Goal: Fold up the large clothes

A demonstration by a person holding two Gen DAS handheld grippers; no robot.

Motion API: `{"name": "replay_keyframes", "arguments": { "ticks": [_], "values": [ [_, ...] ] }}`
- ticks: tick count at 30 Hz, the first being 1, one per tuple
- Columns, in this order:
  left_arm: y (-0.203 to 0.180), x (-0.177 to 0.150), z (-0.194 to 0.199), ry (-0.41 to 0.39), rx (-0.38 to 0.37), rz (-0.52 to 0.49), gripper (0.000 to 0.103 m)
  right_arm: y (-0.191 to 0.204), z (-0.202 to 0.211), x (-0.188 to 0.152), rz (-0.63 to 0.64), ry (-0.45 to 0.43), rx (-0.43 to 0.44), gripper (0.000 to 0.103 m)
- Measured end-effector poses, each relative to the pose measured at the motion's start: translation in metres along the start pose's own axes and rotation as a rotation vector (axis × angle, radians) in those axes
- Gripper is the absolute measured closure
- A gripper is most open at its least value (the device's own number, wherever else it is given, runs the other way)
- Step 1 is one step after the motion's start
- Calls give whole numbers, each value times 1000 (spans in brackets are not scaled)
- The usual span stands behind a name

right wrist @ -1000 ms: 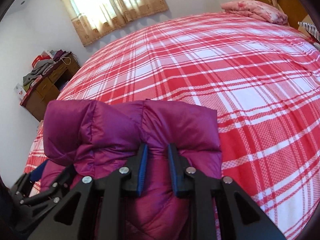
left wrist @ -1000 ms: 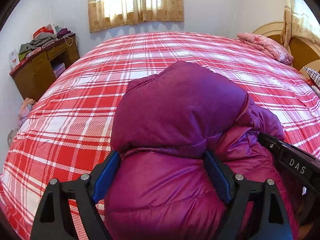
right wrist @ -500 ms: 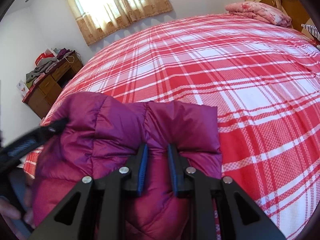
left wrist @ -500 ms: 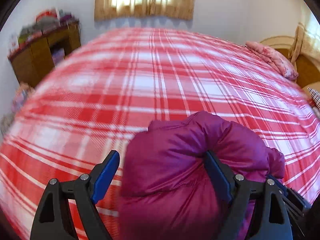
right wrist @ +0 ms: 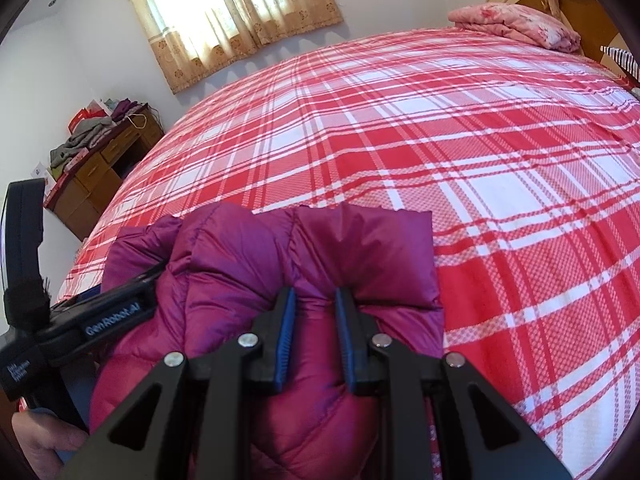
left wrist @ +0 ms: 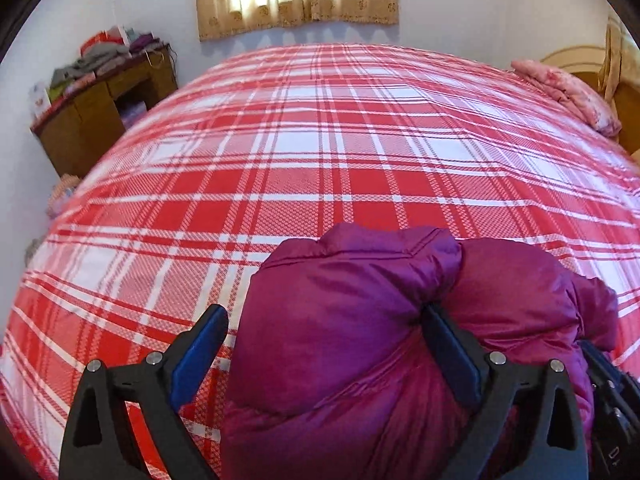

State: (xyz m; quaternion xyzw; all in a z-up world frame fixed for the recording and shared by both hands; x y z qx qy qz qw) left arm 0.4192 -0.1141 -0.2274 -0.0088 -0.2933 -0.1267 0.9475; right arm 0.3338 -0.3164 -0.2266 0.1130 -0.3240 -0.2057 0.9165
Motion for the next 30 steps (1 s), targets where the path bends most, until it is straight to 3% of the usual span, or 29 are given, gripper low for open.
{"name": "replay_keyframes", "arguments": {
  "ticks": [11, 18, 21, 25, 27, 30],
  "values": [
    [2, 3, -4, 11, -2, 11, 4, -2, 0, 0, 2, -1, -5, 80],
    [1, 3, 1, 5, 39, 2, 3, -1, -1, -1, 9, -1, -18, 80],
    [10, -5, 12, 40, -11, 37, 3, 0, -1, 0, 11, 3, -13, 80],
    [32, -26, 36, 95, -152, 146, 3, -1, -1, 0, 6, 7, -4, 80],
    [45, -39, 54, 77, -207, 197, 3, -3, -1, 0, 2, 7, 2, 80],
    [63, -54, 75, 45, -214, 225, 3, -7, 0, 1, -23, 22, 38, 80]
  ]
}}
Point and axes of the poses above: each gripper's, at about its wrist camera, not at the fingertips, and z roughly against the way its jaws point, y to its left, x to its top, the point moved 6 cm from there along -z, roughly the way its jaws point, and after that the axes turned 7 degrees about y, right-handed, at the moved point
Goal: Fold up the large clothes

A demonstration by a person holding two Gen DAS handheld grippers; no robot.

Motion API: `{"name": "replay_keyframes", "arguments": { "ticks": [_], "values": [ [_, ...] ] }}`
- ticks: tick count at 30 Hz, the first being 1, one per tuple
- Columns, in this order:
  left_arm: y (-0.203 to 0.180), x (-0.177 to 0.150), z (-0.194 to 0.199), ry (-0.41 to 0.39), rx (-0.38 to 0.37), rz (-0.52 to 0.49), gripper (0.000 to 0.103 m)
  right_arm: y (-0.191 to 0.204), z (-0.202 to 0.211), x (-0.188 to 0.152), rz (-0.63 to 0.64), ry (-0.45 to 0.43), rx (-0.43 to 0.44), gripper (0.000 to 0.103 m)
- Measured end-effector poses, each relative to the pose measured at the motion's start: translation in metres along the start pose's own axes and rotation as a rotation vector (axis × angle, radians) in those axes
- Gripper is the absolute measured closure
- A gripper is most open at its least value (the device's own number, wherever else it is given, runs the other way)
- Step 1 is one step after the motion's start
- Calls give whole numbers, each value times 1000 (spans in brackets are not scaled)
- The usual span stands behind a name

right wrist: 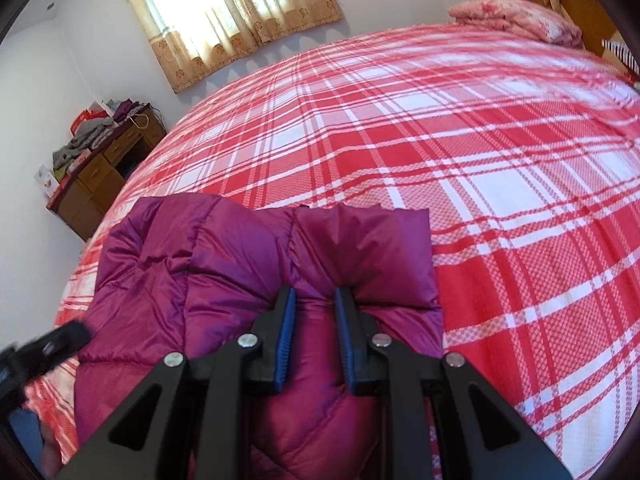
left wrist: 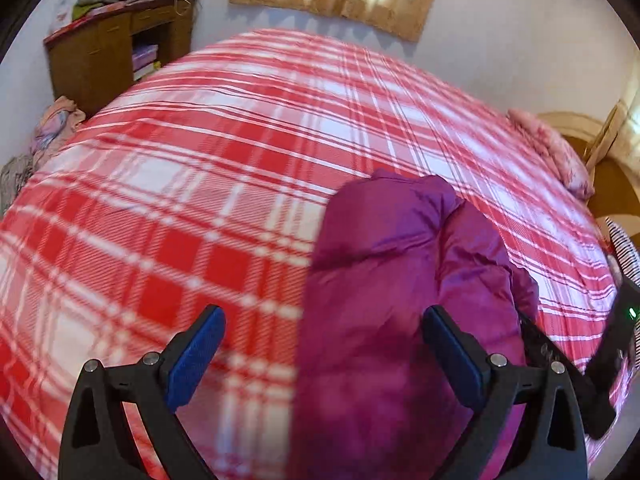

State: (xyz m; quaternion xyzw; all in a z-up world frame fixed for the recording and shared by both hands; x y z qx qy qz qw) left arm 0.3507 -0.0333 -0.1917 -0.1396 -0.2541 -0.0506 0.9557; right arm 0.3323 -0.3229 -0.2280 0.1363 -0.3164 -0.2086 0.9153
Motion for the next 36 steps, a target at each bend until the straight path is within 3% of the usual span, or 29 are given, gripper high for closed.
{"name": "replay_keyframes", "arguments": {
  "ticks": [2, 4, 6, 8, 9, 12, 18, 24, 36],
  "values": [
    [6, -4, 9, -9, 9, -17, 3, -1, 4, 2, -5, 30, 17, 76],
    [10, -6, 20, -31, 18, -46, 3, -3, 15, 3, -17, 49, 45, 64],
    [12, -5, 29, -54, 8, -64, 3, -5, 38, 2, -32, 13, 102, 45],
    [13, -3, 32, -67, -27, -64, 3, -9, 62, -1, -31, -33, 125, 31],
    [12, -2, 32, -65, -58, -58, 3, -12, 73, -3, -33, -54, 131, 29],
    [8, 0, 22, -38, -109, -37, 3, -28, 96, -13, -67, -69, 160, 29],
    [-16, -17, -7, 39, -144, -101, 3, -43, 75, -33, -117, 22, 202, 28],
    [-19, -17, -18, 49, -179, -107, 3, -26, 47, -44, -130, 100, 371, 28],
    [-24, -24, -30, 89, -218, -95, 3, 0, 26, -42, 42, 120, 343, 22]
  ]
}}
Point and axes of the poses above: each gripper's, at about its wrist camera, not at the fingertips, and z roughly against the way its jaws point, y to its left, x to its top, the point moved 6 cm from there along -z, roughly the way its jaws point, and after that the axes turned 7 degrees about y, right-handed, at the moved point
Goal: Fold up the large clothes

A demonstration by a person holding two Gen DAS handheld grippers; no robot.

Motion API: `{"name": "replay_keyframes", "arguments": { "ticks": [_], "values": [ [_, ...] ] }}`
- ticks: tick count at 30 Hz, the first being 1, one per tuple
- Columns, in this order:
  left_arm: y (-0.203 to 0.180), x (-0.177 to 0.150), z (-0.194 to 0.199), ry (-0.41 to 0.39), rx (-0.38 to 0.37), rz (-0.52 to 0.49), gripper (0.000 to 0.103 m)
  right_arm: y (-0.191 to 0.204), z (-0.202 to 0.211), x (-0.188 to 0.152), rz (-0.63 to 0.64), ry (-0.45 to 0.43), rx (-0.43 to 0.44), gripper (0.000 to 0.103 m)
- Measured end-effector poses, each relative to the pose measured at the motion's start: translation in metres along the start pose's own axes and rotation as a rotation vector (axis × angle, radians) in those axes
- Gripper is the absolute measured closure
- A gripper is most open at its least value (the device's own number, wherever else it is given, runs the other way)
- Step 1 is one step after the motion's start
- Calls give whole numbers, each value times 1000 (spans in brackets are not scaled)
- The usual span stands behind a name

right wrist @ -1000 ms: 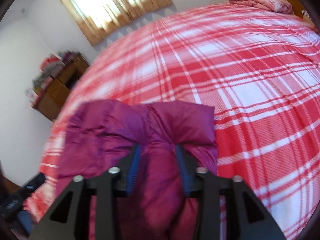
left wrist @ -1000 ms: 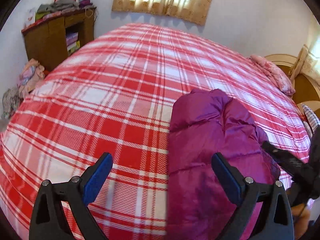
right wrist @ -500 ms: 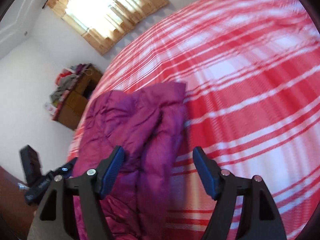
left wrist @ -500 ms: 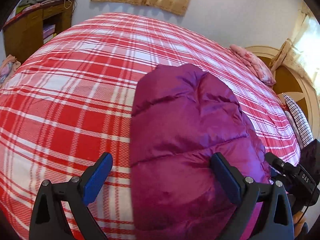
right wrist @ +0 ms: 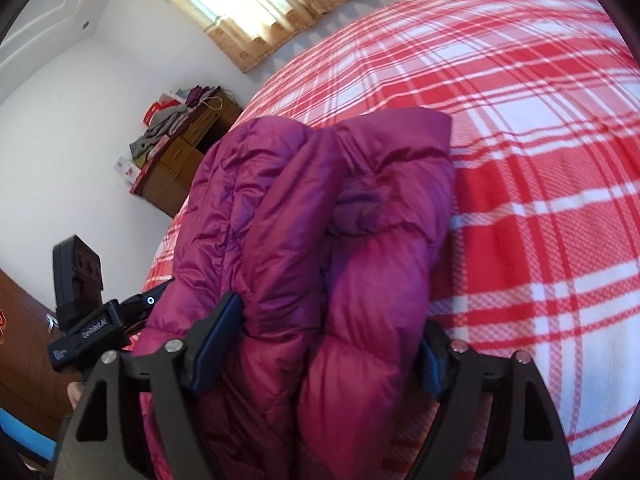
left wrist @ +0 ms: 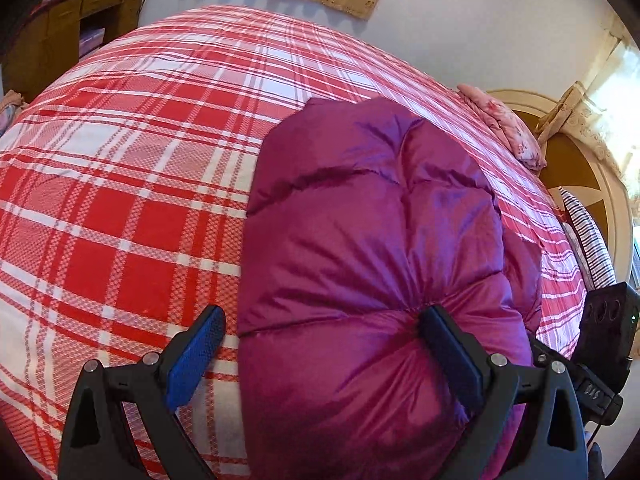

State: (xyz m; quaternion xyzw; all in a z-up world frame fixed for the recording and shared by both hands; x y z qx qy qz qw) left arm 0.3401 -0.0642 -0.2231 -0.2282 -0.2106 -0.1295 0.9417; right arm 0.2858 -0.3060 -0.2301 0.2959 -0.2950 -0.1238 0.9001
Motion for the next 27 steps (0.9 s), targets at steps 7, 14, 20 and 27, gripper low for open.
{"name": "replay_keyframes", "arguments": {
  "ticks": [7, 14, 20, 27],
  "values": [
    [-22, -6, 0, -16, 14, -87, 21, 13, -14, -6, 82, 65, -44, 54],
    [-24, -20, 20, -21, 54, -107, 33, 21, -12, -16, 104, 87, -26, 66],
    [0, -25, 32, -13, -11, -45, 33, 12, -6, -30, 68, 102, 51, 67],
    [-6, -26, 5, 38, -51, -9, 17, 4, -5, -34, 33, 93, 72, 65]
  ]
}}
Point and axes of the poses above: each gripper's, at about its wrist camera, not at the fingertips, and z roughly against the way its jaws point, y to its left, x to its top, the point moved 6 cm from there along -z, roughly the way its jaws point, and after that the axes turned 7 degrees about y, right-handed, at the moved point
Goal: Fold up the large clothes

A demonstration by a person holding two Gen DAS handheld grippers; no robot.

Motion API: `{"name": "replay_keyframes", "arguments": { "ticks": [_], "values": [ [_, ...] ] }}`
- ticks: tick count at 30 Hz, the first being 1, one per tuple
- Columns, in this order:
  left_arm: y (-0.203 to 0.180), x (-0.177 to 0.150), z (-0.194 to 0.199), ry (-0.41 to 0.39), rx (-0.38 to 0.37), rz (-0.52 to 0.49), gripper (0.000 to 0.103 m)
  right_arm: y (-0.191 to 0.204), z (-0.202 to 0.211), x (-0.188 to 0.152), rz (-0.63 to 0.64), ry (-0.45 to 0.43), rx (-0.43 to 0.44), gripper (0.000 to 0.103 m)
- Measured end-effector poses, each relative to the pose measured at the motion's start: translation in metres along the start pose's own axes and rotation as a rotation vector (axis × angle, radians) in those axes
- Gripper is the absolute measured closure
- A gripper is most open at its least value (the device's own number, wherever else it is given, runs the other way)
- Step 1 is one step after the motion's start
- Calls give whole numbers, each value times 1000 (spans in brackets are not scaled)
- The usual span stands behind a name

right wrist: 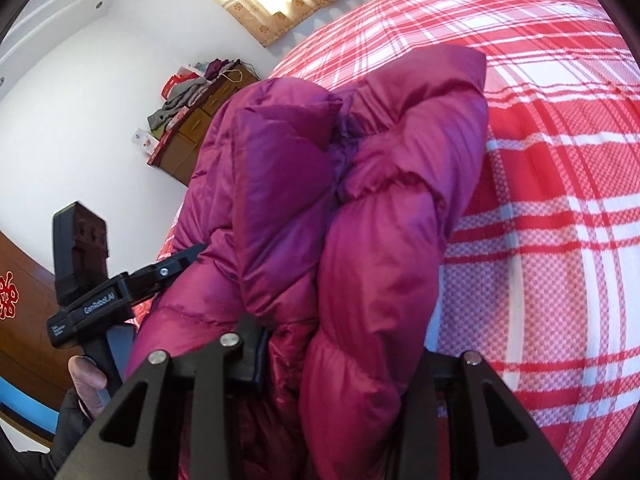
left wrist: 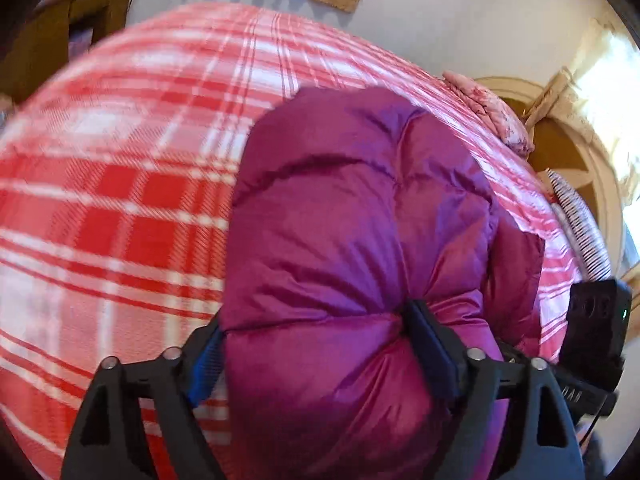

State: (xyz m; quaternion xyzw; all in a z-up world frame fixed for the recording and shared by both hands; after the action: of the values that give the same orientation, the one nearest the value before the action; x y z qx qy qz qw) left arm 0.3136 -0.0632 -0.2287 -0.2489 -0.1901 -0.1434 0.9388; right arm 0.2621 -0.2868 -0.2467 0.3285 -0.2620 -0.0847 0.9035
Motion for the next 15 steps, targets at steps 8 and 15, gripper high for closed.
{"name": "replay_keyframes", "arguments": {
  "ticks": [8, 15],
  "values": [
    [-19, -13, 22, -96, 17, -62, 48, 16, 6, -9, 37, -3, -71, 69],
    [-2, -26, 66, -182, -16, 18, 51, 57, 11, -16, 129, -3, -71, 71]
  ]
}}
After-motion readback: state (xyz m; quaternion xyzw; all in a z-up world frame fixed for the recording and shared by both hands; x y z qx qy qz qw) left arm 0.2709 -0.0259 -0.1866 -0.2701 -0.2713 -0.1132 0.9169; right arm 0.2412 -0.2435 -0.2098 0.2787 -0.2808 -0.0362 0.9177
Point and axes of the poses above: each gripper's, at about its wrist camera, not at the fingertips, and z roughly against the way its jaws point, y to its left, x to its top, the point moved 6 cm from there along -z, roughly the way its jaws point, and after that the axes turned 7 degrees about y, right-handed, at the moved point
